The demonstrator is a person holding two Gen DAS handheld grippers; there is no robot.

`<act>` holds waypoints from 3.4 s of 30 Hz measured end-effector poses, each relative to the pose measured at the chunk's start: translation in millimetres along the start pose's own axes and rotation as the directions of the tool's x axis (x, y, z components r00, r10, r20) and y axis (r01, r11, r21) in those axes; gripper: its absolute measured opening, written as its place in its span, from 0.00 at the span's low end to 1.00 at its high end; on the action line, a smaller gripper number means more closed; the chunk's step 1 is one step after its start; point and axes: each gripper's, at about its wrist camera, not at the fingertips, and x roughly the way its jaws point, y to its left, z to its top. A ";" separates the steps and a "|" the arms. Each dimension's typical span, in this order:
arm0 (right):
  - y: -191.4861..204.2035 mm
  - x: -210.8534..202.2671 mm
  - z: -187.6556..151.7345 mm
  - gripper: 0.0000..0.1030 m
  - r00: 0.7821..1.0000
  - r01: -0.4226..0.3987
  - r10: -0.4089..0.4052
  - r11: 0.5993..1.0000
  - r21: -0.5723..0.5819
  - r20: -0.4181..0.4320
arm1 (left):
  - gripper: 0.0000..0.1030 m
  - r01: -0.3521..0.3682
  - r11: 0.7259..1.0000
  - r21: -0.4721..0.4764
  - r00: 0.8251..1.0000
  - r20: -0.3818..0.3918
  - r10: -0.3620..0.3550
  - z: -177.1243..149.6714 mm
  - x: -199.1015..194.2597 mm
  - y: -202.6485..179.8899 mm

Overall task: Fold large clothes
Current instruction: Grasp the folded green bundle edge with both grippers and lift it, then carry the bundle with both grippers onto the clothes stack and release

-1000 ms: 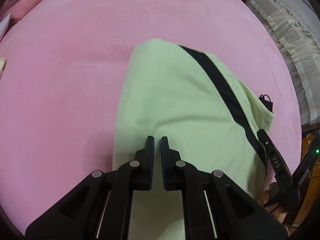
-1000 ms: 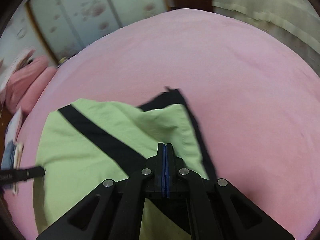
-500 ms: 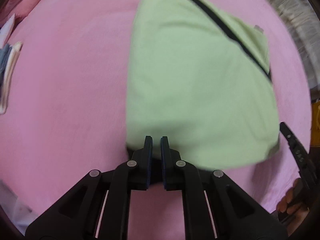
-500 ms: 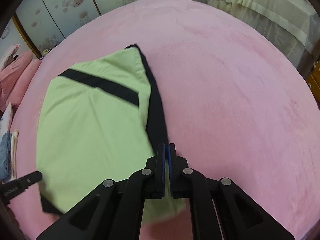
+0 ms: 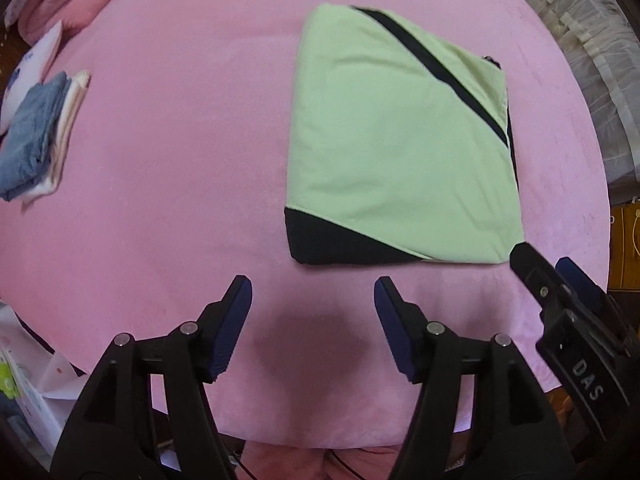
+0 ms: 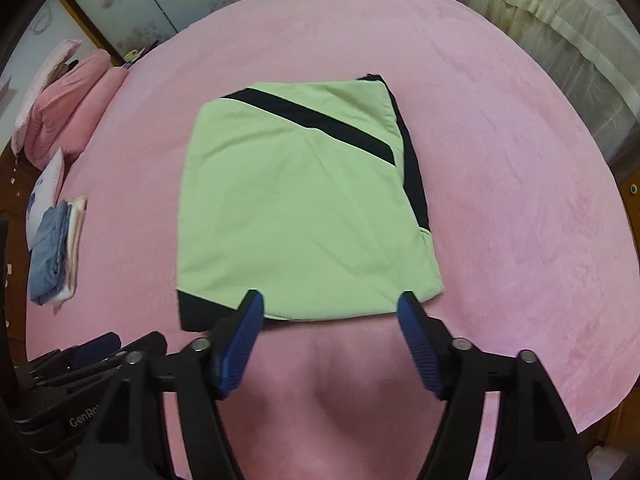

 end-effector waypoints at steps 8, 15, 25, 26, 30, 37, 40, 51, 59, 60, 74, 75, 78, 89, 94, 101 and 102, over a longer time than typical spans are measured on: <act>11.6 -30.5 -8.1 0.79 0.997 -0.074 0.075 0.996 0.042 -0.034 | 0.62 0.009 0.997 0.078 1.000 0.027 -0.012 -8.5 -21.2 -19.6; 19.7 -1.2 -4.6 0.79 0.994 -0.065 0.072 0.994 0.084 -0.082 | 0.62 -0.037 0.990 0.137 0.999 0.035 0.033 -9.1 -7.6 -37.0; 2.1 49.8 21.7 0.82 0.987 -0.036 0.045 0.998 0.059 -0.153 | 0.62 -0.011 0.997 0.083 1.000 -0.012 0.012 9.3 36.1 -28.5; -6.6 53.4 26.4 0.84 0.986 -0.038 0.047 0.997 0.060 -0.158 | 0.62 -0.005 0.997 0.071 1.000 -0.015 0.006 13.2 40.0 -25.9; -44.8 80.0 46.2 0.87 0.969 -0.163 0.179 0.981 0.104 -0.173 | 0.62 0.116 0.993 0.017 0.991 -0.069 -0.115 38.7 64.8 -8.1; -93.5 147.7 83.5 0.87 0.957 -0.235 0.250 0.966 0.111 -0.148 | 0.62 0.232 0.964 -0.131 0.966 -0.082 -0.243 88.3 111.9 37.7; -110.0 176.6 99.3 0.88 0.921 -0.339 0.360 0.929 0.149 -0.148 | 0.62 0.289 0.939 -0.184 0.948 -0.078 -0.307 103.1 133.6 54.1; -120.1 221.8 139.6 0.71 0.751 -0.572 0.633 0.766 0.293 -0.188 | 0.62 0.441 0.853 -0.281 0.891 0.018 -0.454 134.7 174.5 74.8; -88.6 222.0 155.1 0.27 0.807 -0.517 0.525 0.849 0.107 -0.270 | 0.45 0.452 0.858 -0.244 0.889 0.041 -0.457 145.3 185.1 75.6; -88.9 218.9 153.4 0.23 0.810 -0.520 0.526 0.848 0.100 -0.260 | 0.42 0.474 0.845 -0.246 0.879 0.075 -0.471 140.4 183.0 81.0; -93.7 105.2 119.7 0.10 0.828 -0.557 0.554 0.831 -0.010 -0.087 | 0.17 0.655 0.698 -0.289 0.755 0.214 -0.620 70.5 122.2 103.6; -93.8 95.7 117.5 0.10 0.832 -0.552 0.548 0.834 -0.024 -0.087 | 0.17 0.664 0.685 -0.301 0.747 0.219 -0.628 63.3 117.6 107.1; -102.1 67.6 105.6 0.10 0.819 -0.570 0.568 0.822 -0.006 -0.078 | 0.17 0.690 0.616 -0.380 0.718 0.254 -0.648 27.3 104.3 128.2; -25.0 -25.4 19.3 0.10 0.752 -0.657 0.650 0.752 -0.047 -0.111 | 0.17 0.626 0.620 -0.473 0.775 0.292 -0.560 -87.1 30.0 237.4; 55.2 -40.9 -17.2 0.10 0.694 -0.719 0.703 0.688 -0.094 -0.157 | 0.17 0.554 0.721 -0.417 0.832 0.302 -0.465 -102.5 -24.9 330.4; 252.1 -53.2 -68.3 0.10 0.627 -0.777 0.768 0.603 -0.180 -0.134 | 0.17 0.536 0.768 -0.351 0.818 0.442 -0.368 -84.7 -90.5 484.8; 282.8 -54.9 -73.5 0.10 0.611 -0.789 0.781 0.589 -0.176 -0.127 | 0.17 0.546 0.767 -0.336 0.801 0.479 -0.360 -75.3 -103.2 508.1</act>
